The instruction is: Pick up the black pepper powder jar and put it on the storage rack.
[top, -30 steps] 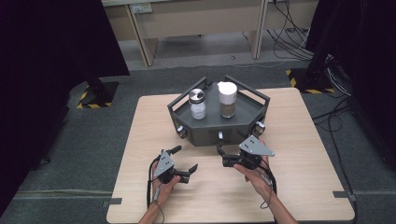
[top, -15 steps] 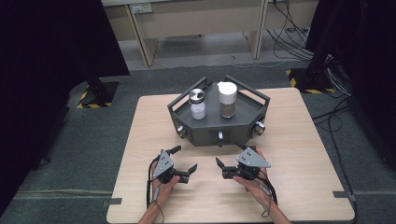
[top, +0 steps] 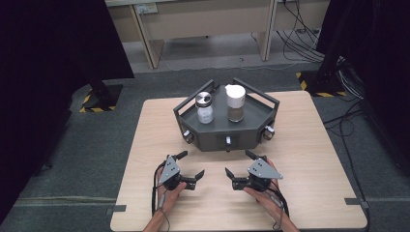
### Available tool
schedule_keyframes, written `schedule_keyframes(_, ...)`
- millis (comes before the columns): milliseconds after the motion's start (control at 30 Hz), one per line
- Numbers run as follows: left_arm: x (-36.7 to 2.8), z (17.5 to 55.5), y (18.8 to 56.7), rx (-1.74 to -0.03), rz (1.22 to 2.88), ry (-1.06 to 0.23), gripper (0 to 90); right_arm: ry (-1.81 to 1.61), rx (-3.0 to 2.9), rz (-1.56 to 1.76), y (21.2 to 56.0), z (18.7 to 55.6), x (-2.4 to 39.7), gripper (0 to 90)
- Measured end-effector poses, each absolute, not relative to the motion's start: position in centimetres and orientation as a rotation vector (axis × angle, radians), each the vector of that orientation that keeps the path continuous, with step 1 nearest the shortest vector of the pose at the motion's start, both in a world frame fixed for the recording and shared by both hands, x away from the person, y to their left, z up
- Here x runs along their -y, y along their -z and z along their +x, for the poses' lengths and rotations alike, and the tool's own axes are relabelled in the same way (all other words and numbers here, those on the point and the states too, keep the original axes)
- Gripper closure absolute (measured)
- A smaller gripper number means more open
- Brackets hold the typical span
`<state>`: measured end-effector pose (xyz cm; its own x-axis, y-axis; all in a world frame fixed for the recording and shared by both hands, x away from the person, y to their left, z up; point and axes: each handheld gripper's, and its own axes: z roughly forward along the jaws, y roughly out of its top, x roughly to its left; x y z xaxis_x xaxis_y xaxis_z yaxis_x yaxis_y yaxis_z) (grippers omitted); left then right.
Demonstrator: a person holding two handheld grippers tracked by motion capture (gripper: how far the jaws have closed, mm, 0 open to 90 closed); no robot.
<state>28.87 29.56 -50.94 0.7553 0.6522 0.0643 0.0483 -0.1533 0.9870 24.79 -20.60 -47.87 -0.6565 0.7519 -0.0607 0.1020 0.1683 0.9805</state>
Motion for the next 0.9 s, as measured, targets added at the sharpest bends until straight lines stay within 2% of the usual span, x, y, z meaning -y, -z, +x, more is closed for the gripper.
schedule_keyframes(900, -29.64, 28.83, 50.95, -0.565, 1.658, -0.581, 1.4, -1.525, -1.913, 0.83, 48.37, 24.71, 21.06, 4.1)
